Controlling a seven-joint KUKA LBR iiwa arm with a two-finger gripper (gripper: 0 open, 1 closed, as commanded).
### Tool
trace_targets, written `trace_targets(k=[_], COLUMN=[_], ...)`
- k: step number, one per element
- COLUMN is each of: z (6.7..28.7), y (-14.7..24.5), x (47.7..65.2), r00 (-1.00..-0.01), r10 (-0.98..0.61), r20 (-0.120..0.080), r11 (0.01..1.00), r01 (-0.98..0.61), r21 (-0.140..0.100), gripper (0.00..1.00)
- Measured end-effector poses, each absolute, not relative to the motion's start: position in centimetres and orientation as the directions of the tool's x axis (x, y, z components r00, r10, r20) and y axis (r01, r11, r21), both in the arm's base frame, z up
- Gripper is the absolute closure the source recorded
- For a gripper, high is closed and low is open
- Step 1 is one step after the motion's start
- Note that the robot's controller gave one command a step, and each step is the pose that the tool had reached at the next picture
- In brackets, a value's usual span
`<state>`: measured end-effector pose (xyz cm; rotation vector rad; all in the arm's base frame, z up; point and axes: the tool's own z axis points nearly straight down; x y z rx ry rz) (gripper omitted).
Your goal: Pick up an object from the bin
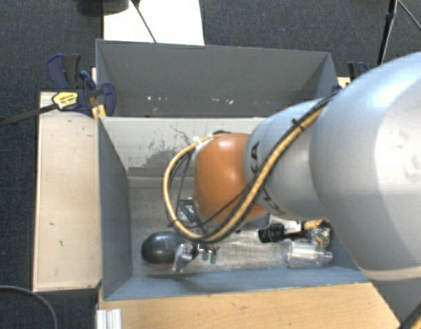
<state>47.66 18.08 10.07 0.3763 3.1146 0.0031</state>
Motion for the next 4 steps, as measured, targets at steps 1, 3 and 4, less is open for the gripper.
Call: trace_targets(k=[1, 3, 4], z=[10.0, 7.2, 7.3], y=[23.2, 19.1, 19.2], x=[47.8, 48.3, 48.3], r00=[-0.995, -0.994, -0.995], r10=[0.103, -0.105, -0.102], r20=[-0.004, -0.006, -0.008], r11=[0.995, 0.994, 0.995], r01=[0.103, -0.105, -0.102], r21=[0.004, 0.002, 0.003], gripper=[0.0, 0.0, 1.0])
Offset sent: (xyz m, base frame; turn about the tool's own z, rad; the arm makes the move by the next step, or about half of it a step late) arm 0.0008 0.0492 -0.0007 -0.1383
